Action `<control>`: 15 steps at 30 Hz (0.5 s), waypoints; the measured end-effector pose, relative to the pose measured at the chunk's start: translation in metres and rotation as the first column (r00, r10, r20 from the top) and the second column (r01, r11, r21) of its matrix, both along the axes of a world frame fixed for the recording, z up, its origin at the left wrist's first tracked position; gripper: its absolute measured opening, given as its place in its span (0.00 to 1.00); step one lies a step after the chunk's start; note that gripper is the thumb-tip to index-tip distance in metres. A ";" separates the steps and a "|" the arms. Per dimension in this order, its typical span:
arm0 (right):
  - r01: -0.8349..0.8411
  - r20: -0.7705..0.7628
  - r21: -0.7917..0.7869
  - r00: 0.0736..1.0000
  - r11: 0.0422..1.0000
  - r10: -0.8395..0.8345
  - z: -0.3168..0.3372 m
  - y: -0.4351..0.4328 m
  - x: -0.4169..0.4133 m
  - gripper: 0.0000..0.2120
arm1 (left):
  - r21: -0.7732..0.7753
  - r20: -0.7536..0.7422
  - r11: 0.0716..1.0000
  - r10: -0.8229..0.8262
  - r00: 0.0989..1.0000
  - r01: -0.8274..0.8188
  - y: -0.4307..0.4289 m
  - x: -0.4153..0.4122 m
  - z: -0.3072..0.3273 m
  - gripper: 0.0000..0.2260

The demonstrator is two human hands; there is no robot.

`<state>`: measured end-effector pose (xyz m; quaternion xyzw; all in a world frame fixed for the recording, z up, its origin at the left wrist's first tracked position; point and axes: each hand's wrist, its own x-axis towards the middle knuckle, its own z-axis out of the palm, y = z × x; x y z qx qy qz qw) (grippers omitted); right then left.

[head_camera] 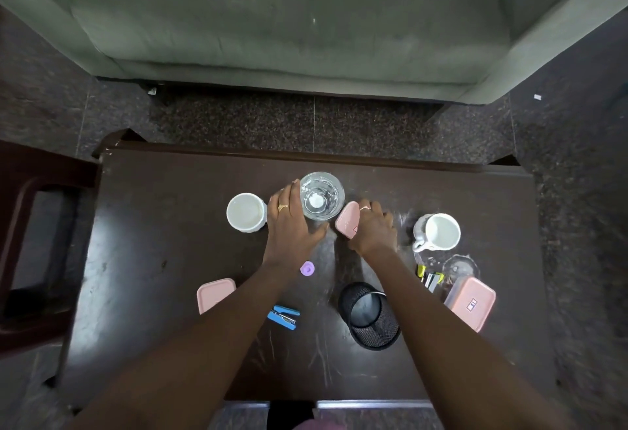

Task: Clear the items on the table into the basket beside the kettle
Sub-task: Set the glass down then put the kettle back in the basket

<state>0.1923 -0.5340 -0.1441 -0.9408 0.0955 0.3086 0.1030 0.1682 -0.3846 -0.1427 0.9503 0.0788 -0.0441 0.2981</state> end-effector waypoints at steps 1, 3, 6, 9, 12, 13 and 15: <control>-0.003 -0.003 0.004 1.000 1.000 0.003 -0.002 -0.002 -0.005 0.36 | -0.003 -0.003 1.000 0.002 1.000 -0.002 0.000 -0.001 0.000 0.39; -0.015 -0.035 0.020 0.999 1.000 0.016 -0.007 -0.006 -0.014 0.37 | -0.002 -0.010 1.000 0.005 1.000 -0.005 -0.001 -0.003 0.000 0.38; -0.152 -0.125 0.038 0.980 0.988 0.155 -0.012 -0.008 -0.024 0.42 | -0.001 -0.043 1.000 0.010 0.999 -0.010 -0.002 -0.005 0.002 0.39; -0.321 -0.223 0.093 0.916 0.943 0.334 -0.012 -0.009 -0.027 0.47 | -0.013 -0.100 0.999 0.040 0.994 -0.042 -0.004 -0.006 0.003 0.40; -0.290 -0.282 0.192 0.899 0.937 0.336 -0.004 -0.013 -0.021 0.43 | -0.029 -0.115 0.997 0.065 0.991 -0.069 -0.005 -0.003 0.001 0.41; -0.233 -0.251 0.207 0.926 0.950 0.282 0.001 -0.013 -0.017 0.41 | -0.040 -0.115 0.996 0.073 0.991 -0.078 -0.005 -0.002 0.001 0.41; -0.037 -0.124 0.261 0.990 0.965 0.071 0.014 -0.011 -0.005 0.40 | -0.058 -0.107 0.993 0.094 0.990 -0.101 -0.005 0.001 -0.001 0.40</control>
